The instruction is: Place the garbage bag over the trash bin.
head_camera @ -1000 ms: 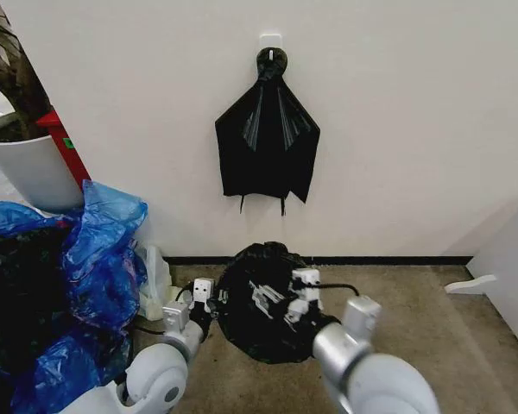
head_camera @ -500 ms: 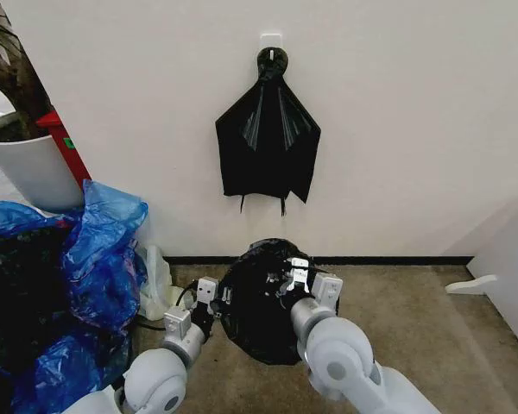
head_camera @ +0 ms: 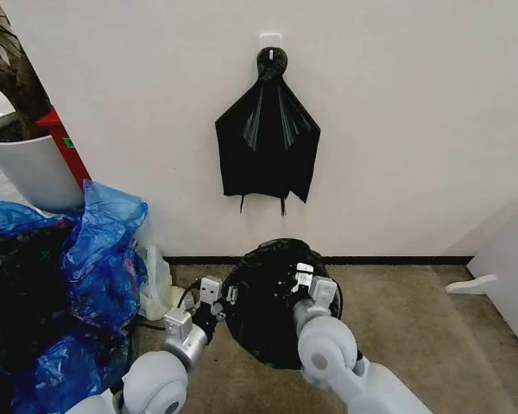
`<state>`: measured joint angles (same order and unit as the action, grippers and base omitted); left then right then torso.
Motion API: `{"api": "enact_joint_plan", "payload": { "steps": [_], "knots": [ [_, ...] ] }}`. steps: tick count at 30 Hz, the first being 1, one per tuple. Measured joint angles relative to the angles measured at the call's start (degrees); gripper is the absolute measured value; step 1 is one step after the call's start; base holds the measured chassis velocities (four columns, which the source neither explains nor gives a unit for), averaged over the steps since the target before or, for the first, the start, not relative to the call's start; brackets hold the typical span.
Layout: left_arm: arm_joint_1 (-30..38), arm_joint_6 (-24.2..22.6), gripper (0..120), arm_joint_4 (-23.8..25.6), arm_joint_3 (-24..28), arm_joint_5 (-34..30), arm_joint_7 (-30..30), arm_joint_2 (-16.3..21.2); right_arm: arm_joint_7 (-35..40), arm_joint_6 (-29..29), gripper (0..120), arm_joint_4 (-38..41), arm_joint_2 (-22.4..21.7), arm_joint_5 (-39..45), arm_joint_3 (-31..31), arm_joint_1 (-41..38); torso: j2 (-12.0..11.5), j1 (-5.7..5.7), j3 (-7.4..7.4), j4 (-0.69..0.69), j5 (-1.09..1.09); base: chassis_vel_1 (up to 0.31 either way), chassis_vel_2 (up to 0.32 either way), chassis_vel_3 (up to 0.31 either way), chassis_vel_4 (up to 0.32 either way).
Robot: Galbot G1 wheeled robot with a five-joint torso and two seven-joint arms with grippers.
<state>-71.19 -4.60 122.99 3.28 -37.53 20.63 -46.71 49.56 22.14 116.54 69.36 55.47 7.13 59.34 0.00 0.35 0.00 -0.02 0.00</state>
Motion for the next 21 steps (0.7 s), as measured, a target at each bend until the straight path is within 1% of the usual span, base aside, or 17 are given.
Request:
{"api": "enact_joint_plan", "payload": {
  "steps": [2, 6, 8, 12, 13, 15, 16, 18, 21],
  "knots": [
    [0.10, 0.03, 0, -0.17, -0.01, -0.15, 0.10, -0.19, 0.67, -0.38, 0, -0.01, 0.02, -0.79, 0.62, 0.43, 0.00, 0.00, 0.00, 0.00, 0.00, 0.000, 0.000, 0.000, 0.000],
    [0.79, 0.31, 0, -1.55, -0.41, -0.30, 0.41, -0.64, 0.86, -0.17, 0, 2.60, -0.73, -0.80, 1.06, 1.59, 0.00, 0.00, -0.01, 0.01, -0.01, 0.000, 0.000, 0.000, 0.000],
    [1.77, 0.91, 0, -3.16, -0.57, -0.35, 0.51, -1.17, 1.44, 0.05, 0, 5.45, -1.96, -0.50, 1.82, 2.44, 0.00, 0.00, -0.01, 0.00, 0.00, 0.000, 0.000, 0.000, 0.000],
    [2.54, 2.64, 0, -4.18, 0.52, 1.60, -0.75, -1.63, 5.06, 0.00, 0, 7.39, -1.99, 5.42, 3.97, 0.79, 0.00, 0.00, 0.00, 0.00, 0.00, 0.000, 0.000, 0.000, 0.000],
    [2.54, 2.64, 0, -4.18, 0.52, 1.60, -0.75, -1.63, 5.06, 0.00, 0, 7.39, -1.99, 5.42, 3.97, 0.79, 0.00, 0.00, 0.00, 0.00, 0.00, 0.000, 0.000, 0.000, 0.000],
    [2.39, 3.42, 0, -4.26, 0.72, 2.69, -1.51, -1.66, 7.58, -0.25, 0, 7.13, -1.02, 9.52, 4.87, -0.67, 0.00, 0.00, -0.01, 0.01, -0.01, 0.000, 0.000, 0.000, 0.000],
    [2.30, 3.47, 0, -4.10, 0.70, 2.78, -1.60, -1.65, 8.08, -0.45, 0, 6.40, -0.73, 10.14, 5.16, -1.02, 0.00, 0.00, -0.01, 0.01, -0.01, 0.000, 0.000, 0.000, 0.000],
    [1.59, 3.56, 0, -2.87, 0.31, 3.23, -2.04, -1.36, 8.33, -0.98, 0, 3.25, 0.26, 9.54, 5.41, -1.97, 0.00, 0.00, 0.00, 0.00, 0.00, 0.000, 0.000, 0.000, 0.000],
    [0.73, 3.57, 0, -1.78, 0.04, 3.40, -2.18, -1.18, 8.14, -1.06, 0, 1.46, 0.86, 8.69, 5.13, -2.68, 0.00, 0.00, 0.00, 0.01, 0.00, 0.000, 0.000, 0.000, 0.000]
  ]
}}
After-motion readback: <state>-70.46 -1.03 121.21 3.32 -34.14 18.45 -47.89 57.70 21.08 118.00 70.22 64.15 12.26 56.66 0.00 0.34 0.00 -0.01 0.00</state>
